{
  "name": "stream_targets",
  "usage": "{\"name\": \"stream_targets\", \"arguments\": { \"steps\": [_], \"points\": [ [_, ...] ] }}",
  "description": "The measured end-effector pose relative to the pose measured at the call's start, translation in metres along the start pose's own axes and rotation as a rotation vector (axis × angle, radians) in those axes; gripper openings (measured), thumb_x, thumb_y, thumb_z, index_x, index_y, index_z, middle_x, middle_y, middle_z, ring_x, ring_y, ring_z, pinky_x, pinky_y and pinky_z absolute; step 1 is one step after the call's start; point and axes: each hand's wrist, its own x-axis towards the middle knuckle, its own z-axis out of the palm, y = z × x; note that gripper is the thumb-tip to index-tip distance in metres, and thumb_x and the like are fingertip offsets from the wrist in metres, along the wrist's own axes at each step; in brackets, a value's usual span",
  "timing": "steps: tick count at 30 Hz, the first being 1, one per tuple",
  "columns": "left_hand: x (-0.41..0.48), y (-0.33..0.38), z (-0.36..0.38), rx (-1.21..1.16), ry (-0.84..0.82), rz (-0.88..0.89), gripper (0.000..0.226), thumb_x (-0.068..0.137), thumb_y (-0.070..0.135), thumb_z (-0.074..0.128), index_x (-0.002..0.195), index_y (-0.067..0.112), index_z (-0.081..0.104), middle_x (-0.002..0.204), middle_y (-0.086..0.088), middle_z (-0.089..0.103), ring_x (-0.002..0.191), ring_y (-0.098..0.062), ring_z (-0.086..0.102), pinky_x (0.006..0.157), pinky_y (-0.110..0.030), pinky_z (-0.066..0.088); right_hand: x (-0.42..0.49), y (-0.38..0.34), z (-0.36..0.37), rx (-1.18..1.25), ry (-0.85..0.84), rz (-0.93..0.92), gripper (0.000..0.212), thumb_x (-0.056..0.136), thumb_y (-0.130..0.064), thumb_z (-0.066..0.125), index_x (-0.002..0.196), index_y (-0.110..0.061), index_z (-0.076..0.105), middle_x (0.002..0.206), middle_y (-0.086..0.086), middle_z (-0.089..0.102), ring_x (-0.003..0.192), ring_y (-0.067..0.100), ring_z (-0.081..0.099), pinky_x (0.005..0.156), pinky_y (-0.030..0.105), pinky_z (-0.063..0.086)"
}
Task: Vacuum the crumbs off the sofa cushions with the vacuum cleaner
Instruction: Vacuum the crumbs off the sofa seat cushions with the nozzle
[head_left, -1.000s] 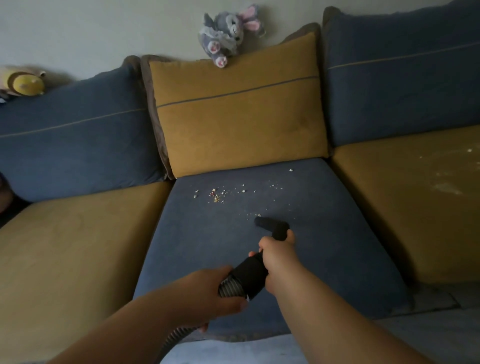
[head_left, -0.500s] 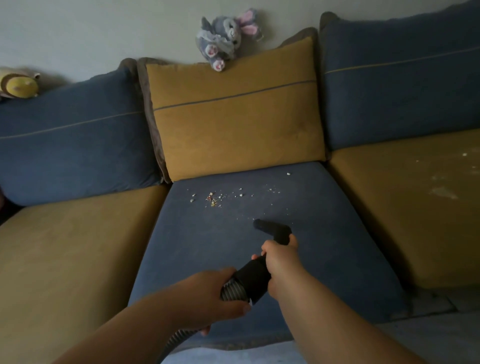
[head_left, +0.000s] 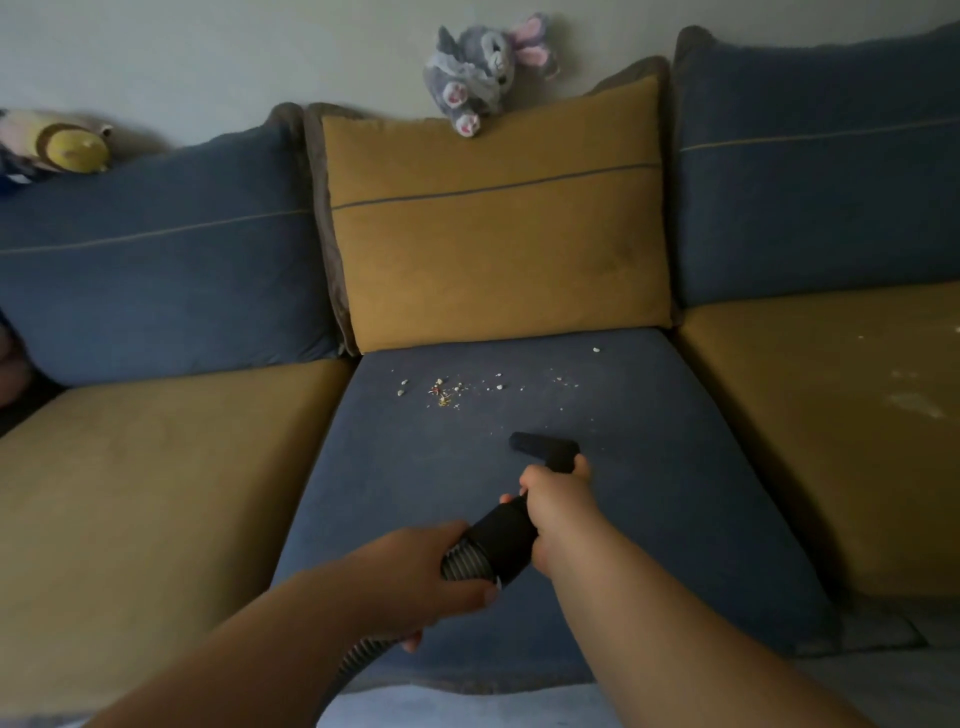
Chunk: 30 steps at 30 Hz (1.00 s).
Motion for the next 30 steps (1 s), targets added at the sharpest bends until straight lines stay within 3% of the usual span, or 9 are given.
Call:
{"name": "stream_targets", "arguments": {
  "steps": [5, 11, 16, 20, 24, 28, 30],
  "points": [
    [-0.006, -0.01, -0.009, -0.014, 0.011, -0.02, 0.025, 0.087, 0.043, 0.069, 0.103, 0.039, 0.049, 0.081, -0.002, 0.059, 0.048, -0.004, 0.059, 0.055, -0.02, 0.052, 0.003, 0.004, 0.02, 0.005, 0.011, 0.025, 0.076, 0.091, 0.002, 0.043, 0.148, -0.043, 0.02, 0.078, 0.012, 0.054, 0.035, 0.017, 0.05, 0.044, 0.028, 0.049],
    [0.001, -0.001, -0.006, -0.016, 0.0, 0.036, 0.025, 0.086, 0.043, 0.069, 0.102, 0.037, 0.051, 0.077, -0.001, 0.059, 0.048, -0.004, 0.058, 0.055, -0.021, 0.052, -0.002, -0.006, 0.006, -0.061, 0.026, 0.029, 0.078, 0.091, -0.002, 0.048, 0.148, -0.045, 0.018, 0.088, 0.011, 0.057, 0.048, 0.02, 0.059, 0.058, 0.038, 0.055],
    [0.009, -0.001, -0.003, -0.008, 0.025, 0.053, 0.03, 0.085, 0.043, 0.069, 0.107, 0.03, 0.053, 0.077, -0.003, 0.059, 0.048, -0.006, 0.057, 0.055, -0.024, 0.054, -0.004, -0.013, 0.001, -0.056, 0.028, 0.028, 0.077, 0.093, -0.005, 0.051, 0.148, -0.045, 0.015, 0.083, 0.01, 0.058, 0.052, 0.019, 0.06, 0.06, 0.037, 0.055],
    [0.008, -0.014, -0.009, -0.03, 0.058, 0.022, 0.029, 0.085, 0.044, 0.07, 0.105, 0.035, 0.052, 0.076, -0.003, 0.06, 0.048, -0.006, 0.059, 0.055, -0.024, 0.053, -0.005, -0.013, 0.02, -0.074, 0.025, 0.043, 0.076, 0.093, -0.003, 0.046, 0.149, -0.043, 0.015, 0.078, 0.01, 0.051, 0.051, 0.02, 0.055, 0.069, 0.041, 0.056],
    [0.004, -0.029, -0.017, -0.052, 0.095, 0.009, 0.025, 0.083, 0.046, 0.071, 0.096, 0.042, 0.051, 0.072, -0.001, 0.06, 0.047, -0.006, 0.059, 0.052, -0.022, 0.052, -0.006, -0.009, 0.04, -0.082, -0.031, 0.049, 0.075, 0.093, -0.004, 0.042, 0.15, -0.041, 0.013, 0.11, 0.015, 0.057, 0.063, 0.024, 0.056, 0.07, 0.038, 0.052],
    [0.004, -0.032, -0.021, -0.041, 0.096, 0.014, 0.025, 0.08, 0.05, 0.071, 0.095, 0.043, 0.051, 0.073, -0.001, 0.061, 0.048, -0.006, 0.06, 0.052, -0.022, 0.052, -0.011, -0.005, 0.038, -0.085, -0.066, -0.001, 0.072, 0.091, -0.002, 0.048, 0.149, -0.034, 0.019, 0.088, 0.009, 0.055, 0.057, 0.021, 0.059, 0.067, 0.038, 0.054],
    [0.006, -0.026, -0.021, -0.018, 0.079, 0.022, 0.026, 0.081, 0.05, 0.07, 0.096, 0.043, 0.051, 0.075, -0.001, 0.061, 0.05, -0.006, 0.06, 0.054, -0.022, 0.053, -0.012, -0.009, 0.032, -0.09, -0.045, 0.028, 0.075, 0.092, -0.002, 0.047, 0.149, -0.039, 0.017, 0.088, 0.01, 0.056, 0.057, 0.02, 0.06, 0.066, 0.039, 0.054]
  ]
}}
